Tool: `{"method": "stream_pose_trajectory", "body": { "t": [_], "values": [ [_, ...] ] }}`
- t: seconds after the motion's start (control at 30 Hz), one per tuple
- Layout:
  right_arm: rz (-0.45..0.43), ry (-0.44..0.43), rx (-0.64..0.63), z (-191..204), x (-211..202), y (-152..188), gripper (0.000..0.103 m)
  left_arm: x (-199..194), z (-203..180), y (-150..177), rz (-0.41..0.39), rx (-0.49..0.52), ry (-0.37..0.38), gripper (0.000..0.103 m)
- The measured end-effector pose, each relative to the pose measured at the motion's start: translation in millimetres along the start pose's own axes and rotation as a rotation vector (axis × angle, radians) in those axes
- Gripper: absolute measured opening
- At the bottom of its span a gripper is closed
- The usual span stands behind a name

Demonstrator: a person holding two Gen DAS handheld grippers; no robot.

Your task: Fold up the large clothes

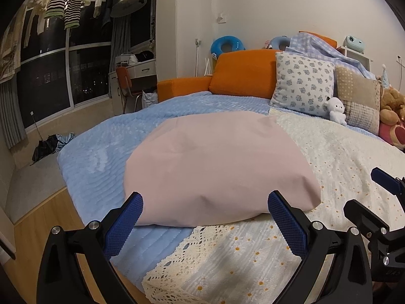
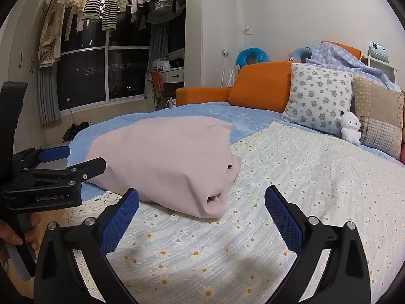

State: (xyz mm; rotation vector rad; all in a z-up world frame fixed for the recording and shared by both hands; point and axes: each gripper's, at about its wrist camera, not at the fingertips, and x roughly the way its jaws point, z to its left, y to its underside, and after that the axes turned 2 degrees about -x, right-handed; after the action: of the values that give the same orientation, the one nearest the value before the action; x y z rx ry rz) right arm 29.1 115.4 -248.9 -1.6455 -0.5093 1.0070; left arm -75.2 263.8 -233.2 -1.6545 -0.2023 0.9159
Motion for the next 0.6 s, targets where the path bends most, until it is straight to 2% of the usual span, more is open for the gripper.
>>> {"method": "stream_pose_trajectory", "body": {
  "t": [0.37, 0.6],
  "values": [
    [0.002, 0.001, -0.002, 1.5, 0.0, 0.4, 0.098, -6.1, 5.7, 1.9, -0.022, -0.016, -0.058, 0.100],
    [0.003, 0.000, -0.003, 1.4, 0.5, 0.7, 0.098, -7.4, 10.6, 2.4, -0.032, -0.037, -0.031, 0.100]
  ]
}}
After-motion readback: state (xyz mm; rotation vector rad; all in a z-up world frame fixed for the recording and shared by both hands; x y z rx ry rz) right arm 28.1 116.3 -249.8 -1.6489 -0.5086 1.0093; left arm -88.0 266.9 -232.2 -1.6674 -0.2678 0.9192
